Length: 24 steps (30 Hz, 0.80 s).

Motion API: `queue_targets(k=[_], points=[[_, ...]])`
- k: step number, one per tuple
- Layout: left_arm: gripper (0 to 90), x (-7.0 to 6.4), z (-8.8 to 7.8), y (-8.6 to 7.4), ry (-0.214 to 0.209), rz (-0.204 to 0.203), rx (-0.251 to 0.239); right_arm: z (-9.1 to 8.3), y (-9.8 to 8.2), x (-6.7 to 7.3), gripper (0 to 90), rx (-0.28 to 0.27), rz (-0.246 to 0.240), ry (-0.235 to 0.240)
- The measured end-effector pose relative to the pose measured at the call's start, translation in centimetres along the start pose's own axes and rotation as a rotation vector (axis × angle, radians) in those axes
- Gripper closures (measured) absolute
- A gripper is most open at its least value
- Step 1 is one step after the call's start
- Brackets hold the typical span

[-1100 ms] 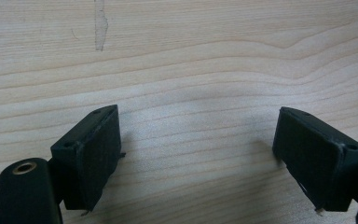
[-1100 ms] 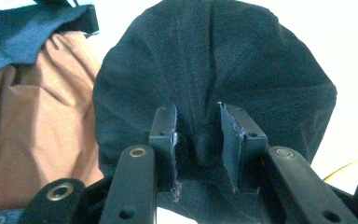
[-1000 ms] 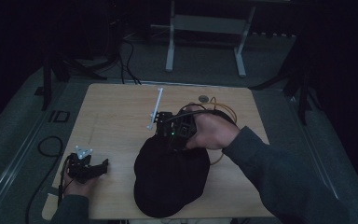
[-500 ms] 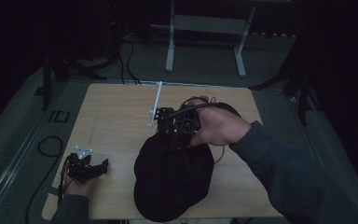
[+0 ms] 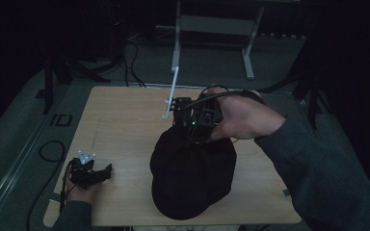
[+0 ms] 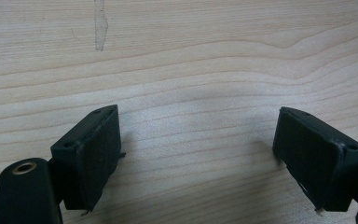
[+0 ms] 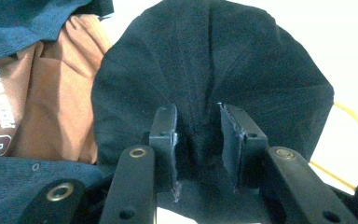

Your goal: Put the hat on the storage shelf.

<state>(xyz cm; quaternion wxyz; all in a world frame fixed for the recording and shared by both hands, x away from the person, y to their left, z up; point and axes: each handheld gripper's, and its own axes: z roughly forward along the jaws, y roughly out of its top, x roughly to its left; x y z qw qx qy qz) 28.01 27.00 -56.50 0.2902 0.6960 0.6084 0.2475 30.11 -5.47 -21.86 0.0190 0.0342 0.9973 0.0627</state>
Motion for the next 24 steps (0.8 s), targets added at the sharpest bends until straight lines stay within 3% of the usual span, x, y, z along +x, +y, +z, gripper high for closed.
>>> queue_targets(k=[4, 11, 24], points=[[15.2, 0.0, 0.0, 0.0, 0.0, 0.0, 0.0, -0.5, -0.3, -0.1, 66.7, -0.009, 0.006, -0.005], [15.2, 0.0, 0.0, 0.0, 0.0, 0.0, -0.001, -3.2, -1.5, -0.4, 66.7, -0.051, 0.021, -0.037], [15.2, 0.0, 0.0, 0.0, -0.001, 0.0, 0.002, -5.8, -2.8, -2.0, 66.7, -0.039, 0.063, -0.044]])
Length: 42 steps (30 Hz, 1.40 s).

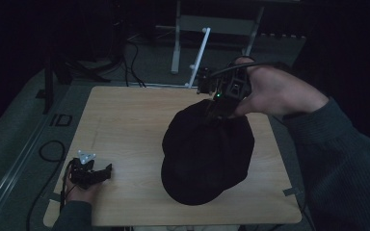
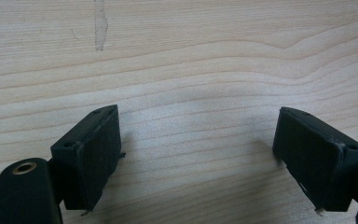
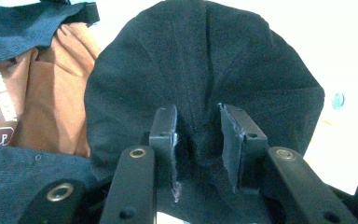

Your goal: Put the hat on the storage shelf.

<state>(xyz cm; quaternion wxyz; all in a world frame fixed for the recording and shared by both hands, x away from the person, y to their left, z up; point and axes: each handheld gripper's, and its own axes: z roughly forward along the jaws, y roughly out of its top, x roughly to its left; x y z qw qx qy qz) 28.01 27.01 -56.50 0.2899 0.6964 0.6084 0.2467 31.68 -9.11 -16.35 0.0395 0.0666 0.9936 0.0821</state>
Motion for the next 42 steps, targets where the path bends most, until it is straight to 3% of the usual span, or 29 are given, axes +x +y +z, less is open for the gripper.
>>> queue_targets(k=[7, 11, 22, 42], points=[[15.2, 0.0, 0.0, 0.0, 0.0, 0.0, 0.0, -1.5, -0.9, -1.3, 66.7, -0.013, 0.038, -0.003], [15.2, 0.0, 0.0, 0.0, 0.0, -0.001, 0.0, -2.9, -1.7, -2.2, 66.8, -0.052, 0.079, -0.02], [15.2, 0.0, 0.0, 0.0, 0.001, 0.001, 0.0, -4.3, -3.4, -4.8, 66.8, -0.099, 0.16, -0.028], [15.2, 0.0, 0.0, 0.0, 0.003, 0.002, -0.001, -4.3, -3.7, -7.2, 66.9, -0.143, 0.229, -0.047]])
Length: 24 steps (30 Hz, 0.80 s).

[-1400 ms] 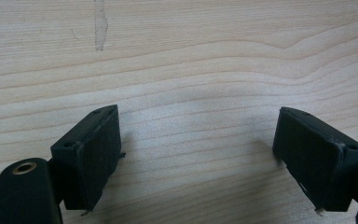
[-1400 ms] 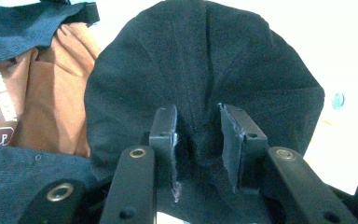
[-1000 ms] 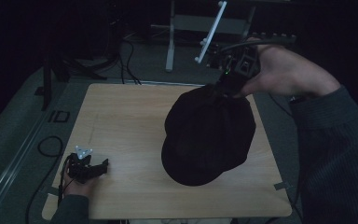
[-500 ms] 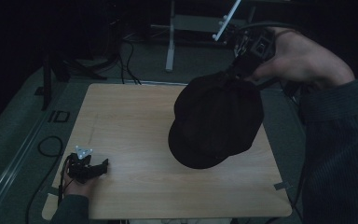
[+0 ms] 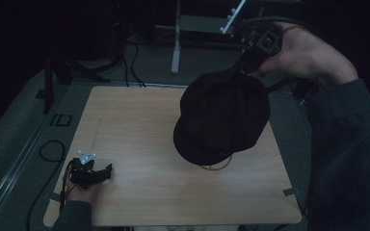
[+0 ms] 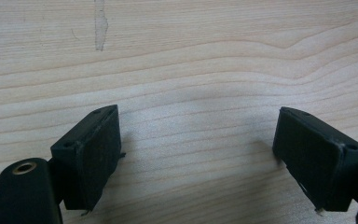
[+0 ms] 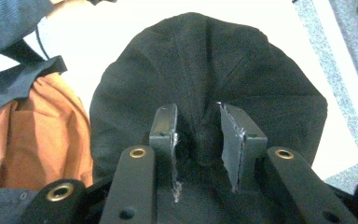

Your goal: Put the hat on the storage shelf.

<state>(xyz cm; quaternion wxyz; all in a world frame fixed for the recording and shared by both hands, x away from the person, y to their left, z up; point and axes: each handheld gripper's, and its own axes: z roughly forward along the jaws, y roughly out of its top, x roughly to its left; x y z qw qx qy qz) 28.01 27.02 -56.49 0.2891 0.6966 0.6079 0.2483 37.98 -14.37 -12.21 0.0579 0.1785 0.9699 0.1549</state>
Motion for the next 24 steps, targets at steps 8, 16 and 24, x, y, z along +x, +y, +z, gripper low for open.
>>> queue_targets(k=[8, 16, 24], points=[[15.2, 0.0, 0.0, 0.0, 0.0, -0.001, 0.0, -0.5, -0.2, -0.8, 66.9, -0.03, 0.021, -0.008], [15.2, 0.0, 0.0, 0.0, 0.0, 0.003, 0.003, -0.6, -0.5, -1.5, 66.8, -0.038, 0.038, -0.022], [15.2, 0.0, 0.0, 0.0, -0.001, 0.0, 0.001, -0.4, -0.6, -2.4, 66.8, -0.027, 0.06, -0.031]])
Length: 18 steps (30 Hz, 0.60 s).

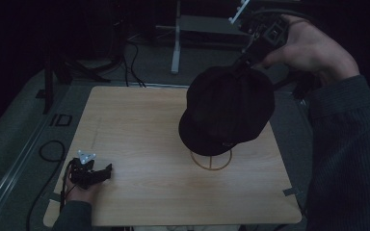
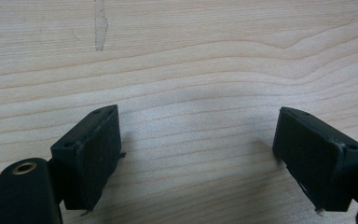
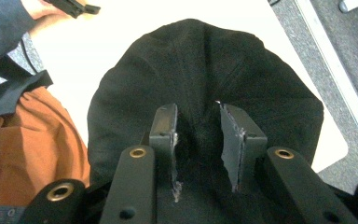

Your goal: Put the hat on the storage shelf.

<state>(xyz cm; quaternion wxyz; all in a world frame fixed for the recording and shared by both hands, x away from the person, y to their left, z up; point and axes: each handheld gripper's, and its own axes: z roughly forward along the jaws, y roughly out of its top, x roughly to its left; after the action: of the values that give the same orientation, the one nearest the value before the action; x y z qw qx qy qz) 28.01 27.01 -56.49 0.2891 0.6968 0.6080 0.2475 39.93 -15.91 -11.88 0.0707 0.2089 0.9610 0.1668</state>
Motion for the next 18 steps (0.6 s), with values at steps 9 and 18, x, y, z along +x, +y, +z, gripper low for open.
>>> queue_targets(k=[9, 18], points=[[15.2, 0.0, 0.0, 0.0, 0.0, -0.003, -0.002, 0.6, -0.6, -1.3, 66.8, 0.007, 0.032, -0.021], [15.2, 0.0, 0.0, 0.0, 0.0, -0.003, -0.003, 1.2, -0.6, -1.9, 66.8, 0.034, 0.059, -0.038]])
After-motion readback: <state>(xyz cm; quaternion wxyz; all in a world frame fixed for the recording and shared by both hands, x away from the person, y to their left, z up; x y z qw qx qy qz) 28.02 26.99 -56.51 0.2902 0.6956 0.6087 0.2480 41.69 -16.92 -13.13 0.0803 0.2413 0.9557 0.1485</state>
